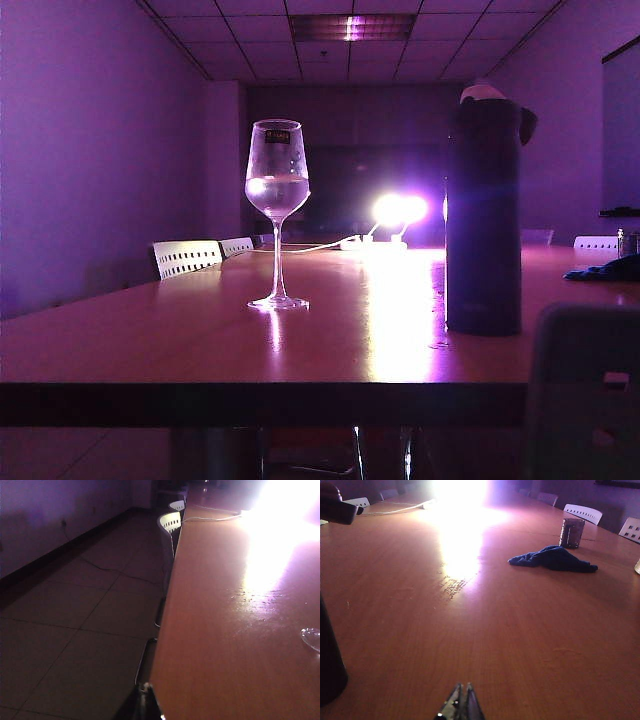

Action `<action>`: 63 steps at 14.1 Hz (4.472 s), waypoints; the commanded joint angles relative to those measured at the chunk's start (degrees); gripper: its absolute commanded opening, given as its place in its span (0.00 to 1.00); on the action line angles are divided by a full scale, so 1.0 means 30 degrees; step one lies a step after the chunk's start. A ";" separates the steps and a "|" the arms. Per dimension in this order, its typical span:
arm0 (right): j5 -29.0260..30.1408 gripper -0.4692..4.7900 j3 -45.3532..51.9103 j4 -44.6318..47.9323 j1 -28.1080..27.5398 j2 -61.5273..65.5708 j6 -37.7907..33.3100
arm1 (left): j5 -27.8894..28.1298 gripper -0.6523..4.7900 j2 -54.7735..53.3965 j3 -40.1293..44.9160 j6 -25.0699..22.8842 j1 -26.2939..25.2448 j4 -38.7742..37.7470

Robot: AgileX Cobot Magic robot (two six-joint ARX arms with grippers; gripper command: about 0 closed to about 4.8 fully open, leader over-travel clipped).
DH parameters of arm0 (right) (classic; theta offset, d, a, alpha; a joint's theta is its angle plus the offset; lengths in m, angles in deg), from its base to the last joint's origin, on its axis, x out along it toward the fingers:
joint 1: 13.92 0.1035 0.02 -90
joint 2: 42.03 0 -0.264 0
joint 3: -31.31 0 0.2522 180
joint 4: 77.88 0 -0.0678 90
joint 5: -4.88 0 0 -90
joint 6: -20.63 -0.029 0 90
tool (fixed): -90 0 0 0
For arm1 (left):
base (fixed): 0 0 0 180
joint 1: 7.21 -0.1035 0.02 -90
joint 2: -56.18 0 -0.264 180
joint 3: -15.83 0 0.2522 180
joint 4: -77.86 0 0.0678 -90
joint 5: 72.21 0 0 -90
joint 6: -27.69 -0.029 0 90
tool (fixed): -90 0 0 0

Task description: Pick up the black thermos cup, pour some water from it into the stemmed glass, and then put the thermos cup back on the table.

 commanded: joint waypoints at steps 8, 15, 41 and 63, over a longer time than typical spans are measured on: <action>-0.0022 0.74 -0.0488 0.0692 0.0000 -0.0007 -0.0095 | -0.0007 0.54 -0.0022 -0.0189 0.1005 0.0015 0.0787; 0.2120 0.92 -0.6011 -0.1188 0.0015 0.0685 0.0590 | -0.3206 1.00 -0.0372 -0.3548 0.2368 0.0022 0.0962; 0.8976 1.00 -0.7963 1.8775 0.3912 2.7248 0.1137 | -0.2098 1.00 -2.0720 -0.8641 0.1698 0.9617 1.1890; 0.9369 0.35 -0.9726 2.3926 0.4641 3.2377 -0.1173 | -0.2076 1.00 -2.0713 -0.8626 0.1639 0.9610 1.1052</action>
